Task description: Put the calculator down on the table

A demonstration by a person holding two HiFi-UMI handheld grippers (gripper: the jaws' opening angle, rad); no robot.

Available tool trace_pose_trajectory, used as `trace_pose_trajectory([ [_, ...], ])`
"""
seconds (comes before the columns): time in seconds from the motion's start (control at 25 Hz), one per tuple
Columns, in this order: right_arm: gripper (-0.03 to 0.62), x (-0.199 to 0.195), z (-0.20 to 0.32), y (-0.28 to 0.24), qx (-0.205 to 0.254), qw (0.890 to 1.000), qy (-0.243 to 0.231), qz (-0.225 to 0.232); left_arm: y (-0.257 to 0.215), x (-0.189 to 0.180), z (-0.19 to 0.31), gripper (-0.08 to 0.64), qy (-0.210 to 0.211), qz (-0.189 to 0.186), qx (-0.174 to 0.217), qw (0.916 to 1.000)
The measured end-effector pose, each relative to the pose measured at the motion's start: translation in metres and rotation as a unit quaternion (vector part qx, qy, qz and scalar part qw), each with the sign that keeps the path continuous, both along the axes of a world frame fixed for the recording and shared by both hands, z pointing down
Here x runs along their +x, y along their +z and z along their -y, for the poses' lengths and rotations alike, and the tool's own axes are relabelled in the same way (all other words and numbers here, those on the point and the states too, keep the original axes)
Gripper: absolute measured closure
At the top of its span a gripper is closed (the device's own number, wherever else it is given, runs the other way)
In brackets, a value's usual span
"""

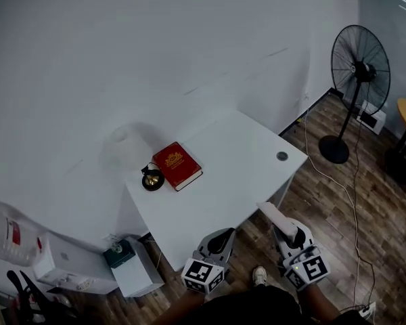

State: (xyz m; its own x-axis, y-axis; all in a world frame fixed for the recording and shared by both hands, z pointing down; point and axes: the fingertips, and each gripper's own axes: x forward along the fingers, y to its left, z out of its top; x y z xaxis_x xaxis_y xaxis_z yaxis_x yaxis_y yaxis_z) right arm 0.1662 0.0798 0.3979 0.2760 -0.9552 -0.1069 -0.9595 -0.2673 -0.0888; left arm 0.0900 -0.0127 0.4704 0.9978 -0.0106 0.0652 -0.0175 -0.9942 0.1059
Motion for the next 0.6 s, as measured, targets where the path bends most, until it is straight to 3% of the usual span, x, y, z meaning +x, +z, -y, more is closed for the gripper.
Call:
trace_pose_trajectory([
  [0.28,0.462,0.048,0.032,-0.009,0.005,0.998,-0.065,-0.001,-0.009,0.032,0.033,0.540,-0.079,0.002,0.002,0.9969],
  [0.6,0.462,0.079,0.068,0.005,-0.006,0.991,-0.132,0.020,-0.002,0.042,0.046,0.540,-0.147,0.014,-0.006,0.9890],
])
